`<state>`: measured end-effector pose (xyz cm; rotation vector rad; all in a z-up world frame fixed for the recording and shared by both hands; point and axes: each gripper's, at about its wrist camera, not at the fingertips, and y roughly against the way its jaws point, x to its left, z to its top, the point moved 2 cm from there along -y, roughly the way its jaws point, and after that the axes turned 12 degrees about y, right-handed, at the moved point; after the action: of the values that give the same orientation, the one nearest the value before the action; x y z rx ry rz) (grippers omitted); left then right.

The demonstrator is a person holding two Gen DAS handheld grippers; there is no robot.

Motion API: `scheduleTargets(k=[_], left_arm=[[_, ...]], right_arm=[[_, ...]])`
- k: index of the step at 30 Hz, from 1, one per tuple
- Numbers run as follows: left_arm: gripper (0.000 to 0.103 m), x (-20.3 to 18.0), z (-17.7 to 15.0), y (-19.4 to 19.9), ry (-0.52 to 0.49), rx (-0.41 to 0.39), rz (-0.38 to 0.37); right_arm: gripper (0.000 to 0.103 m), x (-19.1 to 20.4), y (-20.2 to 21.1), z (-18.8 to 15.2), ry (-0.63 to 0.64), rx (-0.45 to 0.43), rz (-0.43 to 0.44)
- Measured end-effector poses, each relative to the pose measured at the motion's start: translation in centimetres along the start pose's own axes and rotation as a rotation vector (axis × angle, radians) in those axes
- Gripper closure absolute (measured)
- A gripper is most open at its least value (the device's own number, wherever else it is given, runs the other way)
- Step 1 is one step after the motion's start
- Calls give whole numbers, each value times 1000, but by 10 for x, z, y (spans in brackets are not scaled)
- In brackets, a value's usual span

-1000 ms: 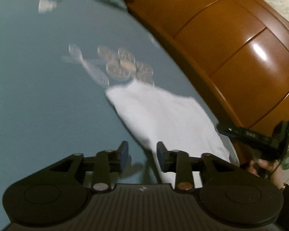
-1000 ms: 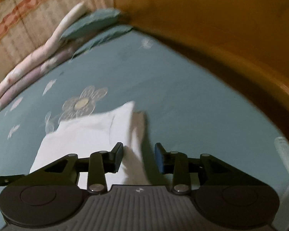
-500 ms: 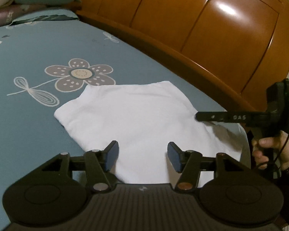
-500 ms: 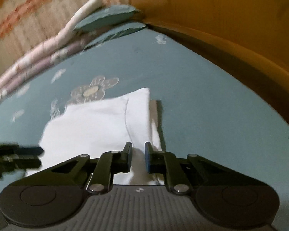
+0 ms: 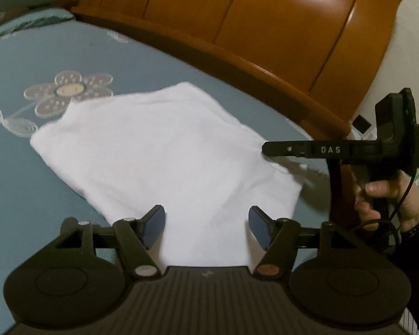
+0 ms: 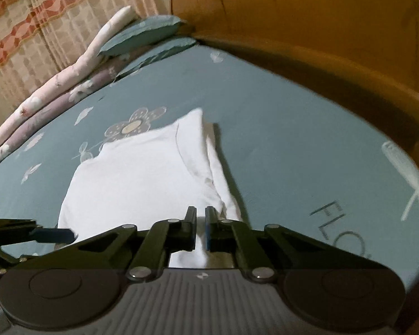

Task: Fold clothes

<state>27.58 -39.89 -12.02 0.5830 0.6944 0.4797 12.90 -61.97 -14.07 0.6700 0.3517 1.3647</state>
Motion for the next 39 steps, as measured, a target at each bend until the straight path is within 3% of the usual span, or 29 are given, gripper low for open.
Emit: scheduleTargets(k=[3,6,9,14,17,22,26,29,31,36,39], left_arm=[[26,-7,-4,4,-22,-1,-40],[27,-6,-11,-5,-16,49,-43],[26,-8,-10,3,-30,31,-20],[20,-1,0,41,-73,-97,111],[19,7,-2,54,-75,-138,205],[19,21,-14,62,-32,-136,237],[19,32,-16,65,-6,-126,273],[19,32,-16,75,1,-149,276],[19,32,-17,81,0,-159,289],[18,31,-28,90,5,-154,314],[18,29,-37,96,7,-148,322]], right_arm=[[84,6,1,-3,18,-4,-20],[84,-1,-6,-14,-24,22,-13],[73,5,0,-3,-4,4,-18],[69,19,-6,37,71,-58,-15],[69,25,-35,60,98,-52,-17],[69,26,-94,74,132,18,-83],[70,23,-111,81,133,28,-96],[66,28,-96,84,134,22,-98],[47,34,-70,81,149,-6,-73],[36,46,-20,46,180,15,-58],[34,44,-14,16,176,69,-92]])
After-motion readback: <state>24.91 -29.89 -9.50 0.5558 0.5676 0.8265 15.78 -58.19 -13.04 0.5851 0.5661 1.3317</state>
